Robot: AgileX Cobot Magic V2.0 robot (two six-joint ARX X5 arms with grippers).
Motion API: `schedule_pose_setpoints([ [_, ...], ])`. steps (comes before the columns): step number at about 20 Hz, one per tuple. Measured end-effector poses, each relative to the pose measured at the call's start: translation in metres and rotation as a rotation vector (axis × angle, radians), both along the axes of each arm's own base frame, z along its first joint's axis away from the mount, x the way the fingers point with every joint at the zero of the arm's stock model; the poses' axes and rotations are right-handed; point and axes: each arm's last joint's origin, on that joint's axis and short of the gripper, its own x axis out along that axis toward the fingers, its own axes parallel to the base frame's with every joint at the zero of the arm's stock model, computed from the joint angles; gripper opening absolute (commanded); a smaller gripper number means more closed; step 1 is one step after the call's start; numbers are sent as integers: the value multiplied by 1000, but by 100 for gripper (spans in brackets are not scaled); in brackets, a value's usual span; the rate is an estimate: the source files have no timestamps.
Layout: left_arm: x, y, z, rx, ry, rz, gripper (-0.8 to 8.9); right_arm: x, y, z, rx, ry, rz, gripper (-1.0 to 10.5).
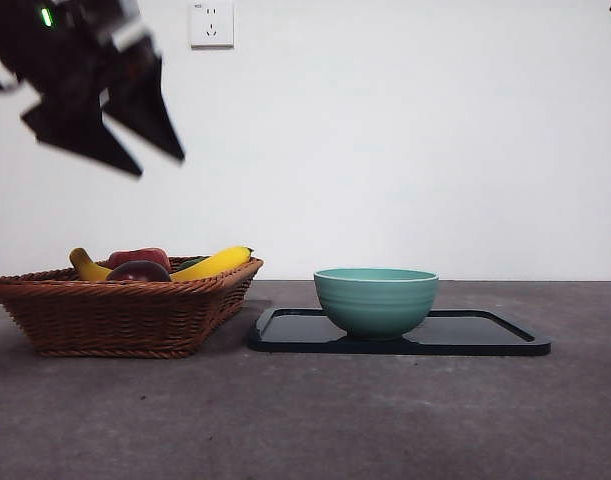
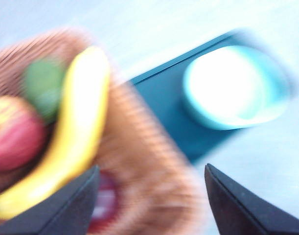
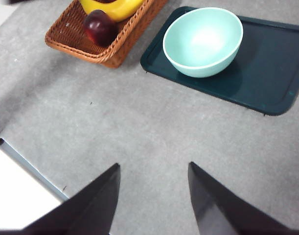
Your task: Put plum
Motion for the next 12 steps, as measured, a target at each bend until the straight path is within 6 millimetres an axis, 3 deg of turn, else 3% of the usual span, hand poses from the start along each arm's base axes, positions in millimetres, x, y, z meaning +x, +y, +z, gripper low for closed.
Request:
schedule_pose_setpoints([
  [3, -33, 6, 26, -65, -6, -61, 343, 0, 0, 0, 0, 0, 0, 221],
  [7, -75, 16, 47, -133, 26, -150, 342, 0, 0, 0, 0, 0, 0, 221],
  [12, -110, 23, 49, -172, 162, -235, 342, 0, 0, 0, 0, 0, 0, 221],
])
